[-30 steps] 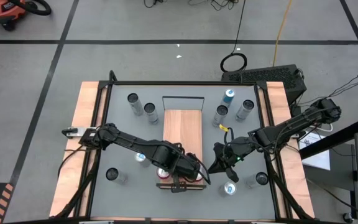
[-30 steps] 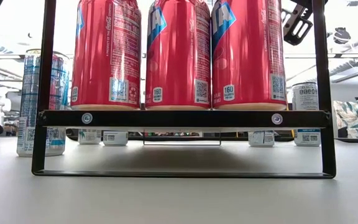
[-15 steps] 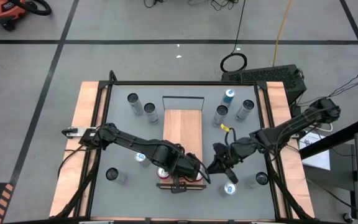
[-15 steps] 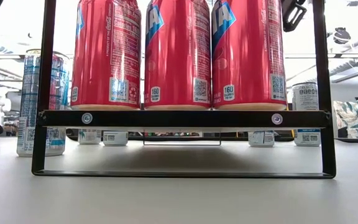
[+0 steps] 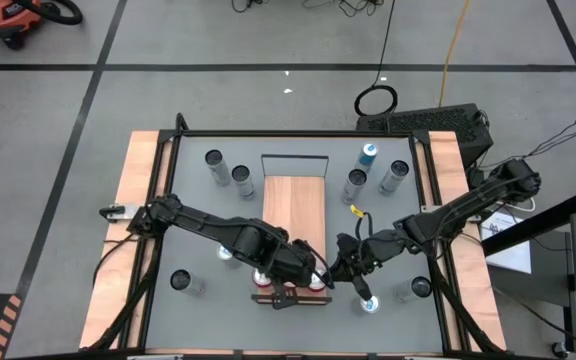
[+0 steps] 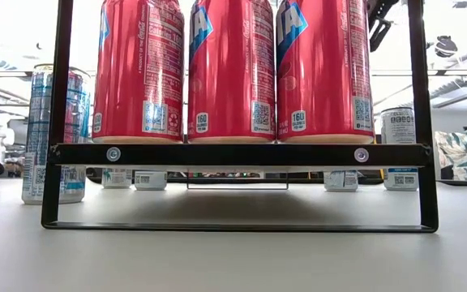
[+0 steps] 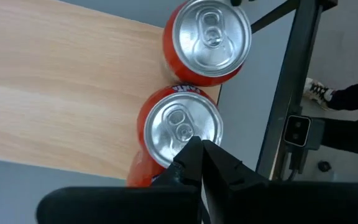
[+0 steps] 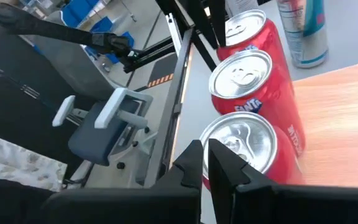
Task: Sort soda cans
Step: Put the red soda can on the shelf and align it with the other red soda cans
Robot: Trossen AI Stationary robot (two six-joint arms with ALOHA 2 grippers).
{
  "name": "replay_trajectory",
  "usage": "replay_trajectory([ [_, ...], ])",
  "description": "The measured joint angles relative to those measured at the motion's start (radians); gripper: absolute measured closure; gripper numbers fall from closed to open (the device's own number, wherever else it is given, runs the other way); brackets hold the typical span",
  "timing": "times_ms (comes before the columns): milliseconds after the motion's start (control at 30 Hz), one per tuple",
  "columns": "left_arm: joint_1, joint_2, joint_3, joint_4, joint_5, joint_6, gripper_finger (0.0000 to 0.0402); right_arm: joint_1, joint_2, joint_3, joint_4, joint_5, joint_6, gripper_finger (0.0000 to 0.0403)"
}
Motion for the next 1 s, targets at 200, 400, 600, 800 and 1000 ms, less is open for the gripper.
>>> replay_trajectory([
  [200,-0.012,-0.001,0.000,-0.015,-0.001,-0.017,0.0395,-0.003,-0.001,0.000,-0.004,0.027,-0.002,0.0403],
  [400,-0.016,-0.012,0.000,-0.028,0.011,-0.049,0.0395,-0.003,0.025,0.000,0.000,0.022,-0.006,0.0403],
  [600,-0.016,-0.070,0.001,-0.032,-0.032,-0.080,0.0395,-0.001,0.054,0.000,0.009,0.019,-0.003,0.0403],
  [800,-0.016,-0.110,0.001,-0.037,-0.081,-0.112,0.0395,-0.009,0.055,0.000,0.000,0.021,-0.012,0.0403],
  [1000,-0.016,-0.114,0.001,-0.038,-0.092,-0.118,0.0395,-0.021,0.055,0.000,-0.003,0.020,-0.023,0.0403],
])
